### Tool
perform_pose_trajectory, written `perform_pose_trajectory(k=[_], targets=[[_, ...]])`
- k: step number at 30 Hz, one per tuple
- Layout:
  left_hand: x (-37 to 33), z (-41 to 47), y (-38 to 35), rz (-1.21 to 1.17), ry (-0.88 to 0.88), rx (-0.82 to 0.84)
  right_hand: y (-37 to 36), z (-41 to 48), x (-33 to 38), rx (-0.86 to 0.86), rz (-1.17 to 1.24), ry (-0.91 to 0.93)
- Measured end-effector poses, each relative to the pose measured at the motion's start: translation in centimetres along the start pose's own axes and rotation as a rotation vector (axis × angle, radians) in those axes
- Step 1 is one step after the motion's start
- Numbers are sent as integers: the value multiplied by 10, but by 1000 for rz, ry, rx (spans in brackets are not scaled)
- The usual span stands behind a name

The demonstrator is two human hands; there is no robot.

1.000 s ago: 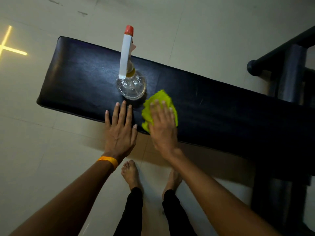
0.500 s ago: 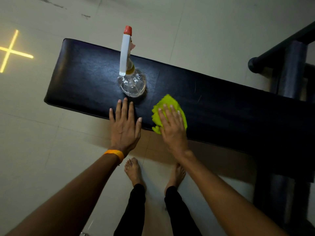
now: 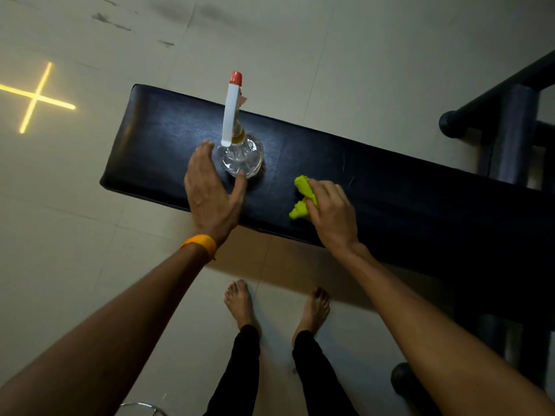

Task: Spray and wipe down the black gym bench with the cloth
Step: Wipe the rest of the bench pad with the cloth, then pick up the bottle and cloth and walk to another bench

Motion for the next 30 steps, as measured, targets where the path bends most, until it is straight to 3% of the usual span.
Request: perform_pose_trajectory(k=[6,10,16,22,30], targets=[[-59,52,10,-338,43,117,37,29,3,21,150,-180],[-80,60,6,-314,100,40,67,33,8,-57,228,-257],[-155,11,18,-137,-72,31,131,18,12,-135,272,-312],[-264,-44,65,-83,-179,66,243,-1,22,-272,278,-417],[-391,-96,138,-45,-378,23,390,-45,60,-581,310,-490]])
Point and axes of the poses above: each hand's wrist, its own z-axis towards the middle knuckle, its own y-axis out of the back of the hand, x = y × z, the point moved 2 cm from there along z, towards the middle knuckle, and after that the axes turned 3 degrees about y, right-handed, at the moved point
